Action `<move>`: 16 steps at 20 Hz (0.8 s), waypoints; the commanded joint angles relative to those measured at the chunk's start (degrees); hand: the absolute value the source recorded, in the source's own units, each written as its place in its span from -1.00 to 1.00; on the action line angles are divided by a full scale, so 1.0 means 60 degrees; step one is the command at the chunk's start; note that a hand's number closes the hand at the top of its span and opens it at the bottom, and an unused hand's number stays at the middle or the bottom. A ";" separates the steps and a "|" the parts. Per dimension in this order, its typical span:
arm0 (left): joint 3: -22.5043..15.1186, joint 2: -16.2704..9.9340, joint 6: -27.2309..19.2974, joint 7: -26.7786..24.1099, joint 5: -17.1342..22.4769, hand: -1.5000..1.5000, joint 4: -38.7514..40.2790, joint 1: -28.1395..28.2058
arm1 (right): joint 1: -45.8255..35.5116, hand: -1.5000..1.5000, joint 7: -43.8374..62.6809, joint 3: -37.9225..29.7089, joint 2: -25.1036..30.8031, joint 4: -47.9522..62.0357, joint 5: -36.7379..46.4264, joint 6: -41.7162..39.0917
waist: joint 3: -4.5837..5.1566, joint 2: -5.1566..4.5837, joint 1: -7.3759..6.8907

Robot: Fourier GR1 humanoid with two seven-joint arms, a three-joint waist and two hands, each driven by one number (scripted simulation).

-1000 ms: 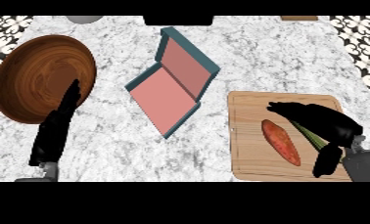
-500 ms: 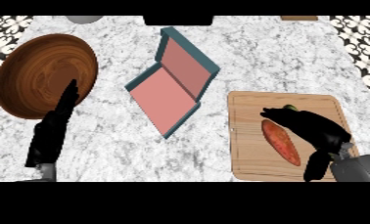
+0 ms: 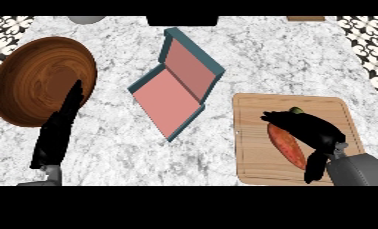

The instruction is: Pick the sweet potato from the cutting board and place it in the cardboard box

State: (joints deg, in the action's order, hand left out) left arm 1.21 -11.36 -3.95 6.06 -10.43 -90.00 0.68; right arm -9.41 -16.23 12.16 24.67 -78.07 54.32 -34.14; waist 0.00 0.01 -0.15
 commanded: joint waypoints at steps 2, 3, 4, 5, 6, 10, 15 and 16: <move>0.0248 -0.0073 0.0213 -0.0204 -0.0098 0.00 -0.0031 0.0256 | -0.0047 1.00 -0.0754 -0.0138 -0.0063 0.0976 0.0305 0.0257 | 0.0000 -0.0002 -0.0004; 0.0367 -0.0052 0.0388 -0.0309 0.0112 0.00 -0.0085 0.0415 | 0.0138 1.00 0.0023 -0.0275 -0.0292 -0.0243 0.0033 -0.0651 | 0.0002 0.0006 0.0016; -0.0013 0.0250 -0.0008 0.0145 -0.0404 0.00 0.0114 -0.0210 | 0.0088 1.00 -0.0881 -0.0396 0.0084 0.0166 0.0027 -0.0216 | 0.0001 0.0001 0.0028; 0.0514 -0.0025 0.0256 -0.0385 0.0027 0.00 0.0246 0.0048 | -0.0285 1.00 -0.1011 -0.0355 -0.0047 0.0898 0.0511 0.0688 | 0.0000 -0.0004 -0.0004; 0.0403 0.0058 0.0231 -0.0548 -0.0018 0.00 0.0489 0.0016 | 0.0051 1.00 -0.0944 -0.0166 -0.0037 0.0307 0.0685 0.1091 | 0.0001 -0.0002 0.0018; 0.0457 -0.0045 0.0346 0.0297 -0.0011 0.00 0.0252 -0.0572 | -0.0309 1.00 -0.1009 -0.0523 -0.0246 0.0619 0.0910 0.2157 | -0.0001 -0.0006 0.0017; 0.0367 0.0072 0.0537 0.0089 0.0003 0.00 -0.0170 0.0024 | 0.0219 1.00 -0.1569 -0.0924 -0.0085 -0.0057 0.0790 0.2686 | 0.0000 0.0007 0.0022; 0.0892 -0.0179 0.0485 -0.0795 0.0094 0.00 0.1459 -0.0705 | 0.0078 1.00 -0.1044 -0.1079 -0.0431 0.0619 0.1049 0.3410 | 0.0003 -0.0021 0.0062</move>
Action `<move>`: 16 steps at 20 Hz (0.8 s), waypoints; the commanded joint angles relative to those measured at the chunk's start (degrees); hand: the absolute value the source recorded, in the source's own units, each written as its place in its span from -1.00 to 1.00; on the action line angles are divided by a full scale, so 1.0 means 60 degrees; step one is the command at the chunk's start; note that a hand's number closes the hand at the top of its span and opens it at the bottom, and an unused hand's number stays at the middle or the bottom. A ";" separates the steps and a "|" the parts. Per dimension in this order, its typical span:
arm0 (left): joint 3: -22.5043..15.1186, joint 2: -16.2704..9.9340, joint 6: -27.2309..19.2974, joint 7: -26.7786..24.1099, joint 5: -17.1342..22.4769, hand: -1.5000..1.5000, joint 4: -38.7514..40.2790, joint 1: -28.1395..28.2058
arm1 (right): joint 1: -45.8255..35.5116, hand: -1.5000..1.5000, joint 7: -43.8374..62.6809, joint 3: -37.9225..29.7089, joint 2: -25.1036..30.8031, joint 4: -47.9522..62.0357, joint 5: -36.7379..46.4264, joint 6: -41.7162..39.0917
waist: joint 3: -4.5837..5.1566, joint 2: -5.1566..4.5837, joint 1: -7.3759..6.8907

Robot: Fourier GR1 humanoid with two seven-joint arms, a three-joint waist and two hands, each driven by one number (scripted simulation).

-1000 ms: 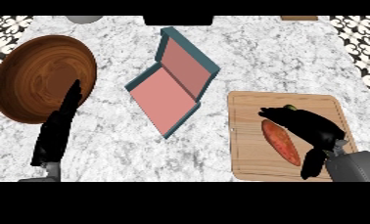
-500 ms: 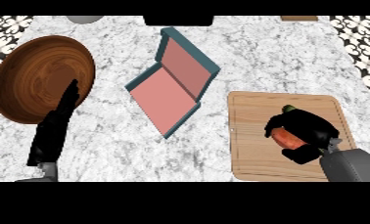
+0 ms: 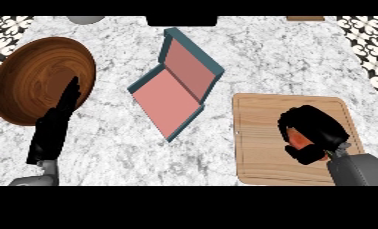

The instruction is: Pick the sweet potato from the cutting board and place it in the cardboard box

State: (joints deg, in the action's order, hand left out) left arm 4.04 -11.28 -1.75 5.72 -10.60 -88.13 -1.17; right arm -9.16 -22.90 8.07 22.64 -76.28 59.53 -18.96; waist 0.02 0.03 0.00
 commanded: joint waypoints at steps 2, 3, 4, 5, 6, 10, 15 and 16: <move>-0.0207 0.0229 -0.0252 0.0012 -0.0285 0.00 -0.0164 0.0112 | -0.0094 1.00 0.1751 -0.0814 -0.0628 0.0052 0.0439 0.1119 | -0.0005 0.0003 0.0002; -0.0019 0.0211 -0.0185 0.0092 -0.0064 0.00 0.0128 -0.0306 | -0.0676 1.00 0.2616 -0.1040 -0.0934 0.0151 0.0546 0.1024 | 0.0000 -0.0017 -0.0005; 0.0072 -0.0064 0.0007 0.0313 0.0002 0.00 -0.0408 0.0113 | -0.0270 1.00 0.3209 -0.1136 -0.0882 -0.0355 0.0782 0.1179 | 0.0000 0.0041 0.0009; -0.0024 -0.0004 0.0078 0.0375 0.0033 0.00 -0.0444 0.0119 | -0.0488 1.00 0.3937 -0.1328 -0.1041 -0.0299 0.0986 0.1245 | 0.0002 0.0037 -0.0008; 0.0110 -0.0046 0.0152 0.0173 0.0153 0.00 -0.0124 -0.0076 | -0.0127 1.00 0.3890 -0.1202 -0.1355 0.0034 0.1292 0.2203 | -0.0004 -0.0007 0.0012; -0.0041 0.0148 -0.0078 -0.0080 -0.0134 0.00 -0.0237 0.0277 | -0.0024 1.00 0.4849 -0.0972 -0.1370 -0.1927 0.1652 0.1638 | 0.0003 0.0027 0.0041; -0.0092 0.0338 -0.0145 -0.0074 -0.0196 0.00 -0.0268 0.0325 | 0.0086 1.00 0.5056 -0.1138 -0.1814 -0.3640 0.0777 0.0760 | 0.0000 0.0018 0.0030; -0.0162 0.0363 -0.0258 -0.0220 -0.0377 0.00 -0.0134 0.0564 | -0.0340 1.00 0.4519 -0.1425 -0.1594 -0.3751 0.0182 0.0500 | 0.0000 0.0022 0.0025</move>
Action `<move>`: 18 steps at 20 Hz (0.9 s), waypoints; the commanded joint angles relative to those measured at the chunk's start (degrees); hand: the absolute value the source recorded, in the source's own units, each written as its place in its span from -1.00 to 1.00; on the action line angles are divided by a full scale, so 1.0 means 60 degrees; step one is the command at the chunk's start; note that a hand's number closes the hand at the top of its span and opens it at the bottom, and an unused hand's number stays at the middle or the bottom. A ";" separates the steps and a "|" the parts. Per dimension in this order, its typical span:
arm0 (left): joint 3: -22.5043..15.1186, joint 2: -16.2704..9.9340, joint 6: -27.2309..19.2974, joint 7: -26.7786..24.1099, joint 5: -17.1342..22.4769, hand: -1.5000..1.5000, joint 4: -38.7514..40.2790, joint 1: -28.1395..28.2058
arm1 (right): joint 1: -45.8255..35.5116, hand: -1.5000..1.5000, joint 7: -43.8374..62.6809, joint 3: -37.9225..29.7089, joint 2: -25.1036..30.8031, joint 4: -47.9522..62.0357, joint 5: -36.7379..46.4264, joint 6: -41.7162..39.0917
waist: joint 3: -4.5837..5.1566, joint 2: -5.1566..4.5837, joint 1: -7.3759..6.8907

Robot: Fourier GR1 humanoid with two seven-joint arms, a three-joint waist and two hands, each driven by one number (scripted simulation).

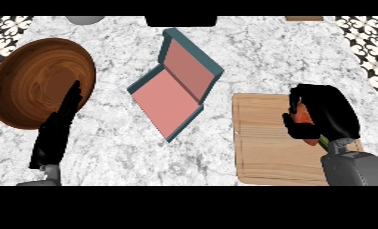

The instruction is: Pick the sweet potato from the cutting board and place it in the cardboard box

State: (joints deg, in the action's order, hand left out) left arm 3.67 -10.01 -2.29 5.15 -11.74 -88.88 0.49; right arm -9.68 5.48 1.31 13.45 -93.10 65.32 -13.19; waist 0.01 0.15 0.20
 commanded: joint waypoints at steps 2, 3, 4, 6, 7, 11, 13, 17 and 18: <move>0.0038 -0.0053 0.0079 0.0264 0.0081 0.00 -0.0354 -0.0095 | -0.0579 1.00 -0.0441 -0.0477 -0.0752 -0.1413 -0.1864 -0.0498 | -0.0006 0.0033 -0.0002; 0.0030 -0.0020 0.0097 0.0104 0.0094 0.00 -0.0237 0.0017 | -0.0436 1.00 -0.0817 -0.0633 -0.0830 -0.1381 -0.2127 -0.0066 | -0.0008 0.0011 -0.0004; -0.0061 0.0149 -0.0028 -0.0003 0.0002 0.00 0.0033 -0.0056 | -0.0569 1.00 -0.0853 -0.0535 -0.1109 -0.1575 -0.2440 -0.0160 | -0.0005 0.0002 0.0019; -0.0012 -0.0095 0.0136 0.0219 0.0033 0.00 -0.0606 0.0245 | -0.1076 1.00 -0.0454 -0.0696 -0.1136 -0.2409 -0.3234 -0.1253 | -0.0002 0.0047 -0.0049; 0.0021 0.0095 0.0010 -0.0179 0.0020 0.00 0.0131 0.0032 | -0.1535 1.00 -0.0337 -0.0559 -0.1447 -0.1997 -0.3166 -0.0963 | 0.0003 -0.0013 -0.0063; -0.0211 0.0100 -0.0002 0.0384 -0.0239 0.00 -0.0656 0.0258 | -0.1922 1.00 0.0572 -0.0037 -0.1911 -0.2855 -0.3425 -0.1582 | -0.0001 -0.0002 -0.0079; 0.0019 0.0087 -0.0033 -0.0085 -0.0138 0.00 -0.0030 -0.0078 | -0.3005 1.00 0.1239 0.0240 -0.2210 -0.2594 -0.3273 -0.1619 | 0.0004 -0.0015 -0.0094; 0.0293 0.0071 0.0083 -0.0735 0.0054 0.00 0.0557 0.0004 | -0.3830 1.00 0.2634 0.1165 -0.2230 -0.1831 -0.3537 -0.0807 | 0.0005 -0.0026 -0.0103; 0.0489 -0.0286 0.0446 -0.0325 0.0175 0.00 0.0452 -0.0287 | -0.3937 1.00 0.2248 0.0700 -0.2232 -0.1736 -0.3565 -0.0967 | 0.0001 -0.0024 -0.0077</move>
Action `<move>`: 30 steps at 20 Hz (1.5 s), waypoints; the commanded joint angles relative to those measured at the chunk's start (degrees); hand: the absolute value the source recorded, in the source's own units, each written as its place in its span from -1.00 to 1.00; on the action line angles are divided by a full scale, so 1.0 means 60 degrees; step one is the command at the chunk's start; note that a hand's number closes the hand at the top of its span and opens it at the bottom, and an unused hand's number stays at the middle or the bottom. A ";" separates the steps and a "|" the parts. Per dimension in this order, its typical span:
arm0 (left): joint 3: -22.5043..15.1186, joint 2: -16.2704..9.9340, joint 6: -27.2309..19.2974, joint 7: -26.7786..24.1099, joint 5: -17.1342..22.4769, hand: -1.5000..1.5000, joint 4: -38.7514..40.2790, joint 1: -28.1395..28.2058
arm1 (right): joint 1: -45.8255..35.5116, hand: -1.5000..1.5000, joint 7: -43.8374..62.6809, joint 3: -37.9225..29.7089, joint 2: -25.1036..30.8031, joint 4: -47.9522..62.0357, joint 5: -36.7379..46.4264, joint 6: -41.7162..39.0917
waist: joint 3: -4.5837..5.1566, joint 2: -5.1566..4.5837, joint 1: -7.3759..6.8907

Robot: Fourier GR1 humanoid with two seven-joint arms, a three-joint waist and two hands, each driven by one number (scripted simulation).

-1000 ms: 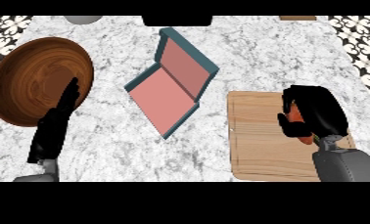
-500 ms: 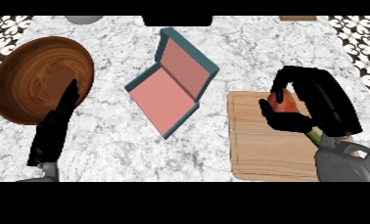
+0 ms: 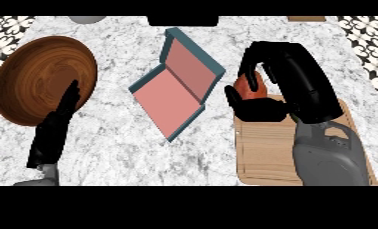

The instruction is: Pick the sweet potato from the cutting board and place it in the cardboard box

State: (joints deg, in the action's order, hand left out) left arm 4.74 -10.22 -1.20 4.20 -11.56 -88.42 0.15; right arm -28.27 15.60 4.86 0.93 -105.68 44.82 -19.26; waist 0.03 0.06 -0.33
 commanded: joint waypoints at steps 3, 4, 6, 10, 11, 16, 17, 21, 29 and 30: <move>-0.0171 0.0077 0.0167 -0.0002 -0.0071 0.00 -0.0468 0.0443 | -0.1524 1.00 0.1474 0.1282 -0.0150 0.1557 0.0079 0.1112 | -0.0002 -0.0011 -0.0086; 0.0069 -0.0129 0.0323 -0.0079 0.0069 0.00 -0.0097 0.0167 | -0.2268 1.00 0.1506 0.0876 -0.0151 0.2260 -0.0083 0.1109 | -0.0001 -0.0023 -0.0088; -0.0031 -0.0089 0.0303 0.0613 0.0039 0.00 -0.0445 -0.0355 | -0.3010 1.00 0.1598 0.1016 -0.0152 0.3417 -0.0163 0.1594 | -0.0002 -0.0036 -0.0137; -0.0108 0.0054 0.0131 0.0564 -0.0122 0.00 -0.0650 -0.0092 | -0.3295 1.00 0.0714 0.0940 -0.0154 0.5370 -0.0349 0.2290 | -0.0005 -0.0046 -0.0159; 0.0042 0.0173 0.0058 -0.0125 -0.0049 0.00 0.0383 -0.0371 | -0.3837 1.00 0.1805 0.1564 -0.0154 0.5317 -0.0798 0.2468 | 0.0002 -0.0040 -0.0115; -0.0289 0.0244 0.0102 0.0512 -0.0238 0.00 -0.0510 -0.0213 | -0.4959 1.00 0.1132 0.2041 -0.0155 0.8176 -0.1149 0.3468 | -0.0001 -0.0078 -0.0291; -0.0206 0.0393 -0.0083 -0.0409 -0.0330 0.00 0.0653 -0.0335 | -0.4753 1.00 0.1561 0.2688 -0.0155 0.8041 -0.1547 0.3883 | 0.0005 -0.0075 -0.0216; -0.0086 0.0063 0.0329 0.0280 -0.0048 0.00 -0.0118 -0.0560 | -0.5438 1.00 0.1731 0.3148 -0.0155 1.0047 -0.2444 0.4987 | 0.0004 -0.0142 -0.0570; -0.0349 0.0120 0.0443 0.0542 -0.0173 0.00 -0.0764 -0.0003 | -0.5375 -1.00 0.0446 0.4277 -0.0155 1.1228 -0.4672 0.6829 | -0.0006 -0.0133 -0.0661; -0.0288 0.0243 0.0217 -0.0215 -0.0324 0.00 0.0220 -0.0309 | -0.5969 -1.00 0.0814 0.4264 -0.0155 1.1157 -0.5081 0.6747 | 0.0003 -0.0148 -0.0594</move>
State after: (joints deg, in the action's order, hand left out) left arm 2.90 -8.79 0.30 5.98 -13.02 -89.60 -1.91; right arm -61.65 21.33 28.42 0.00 -40.76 20.45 17.32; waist 0.01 -0.71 -3.54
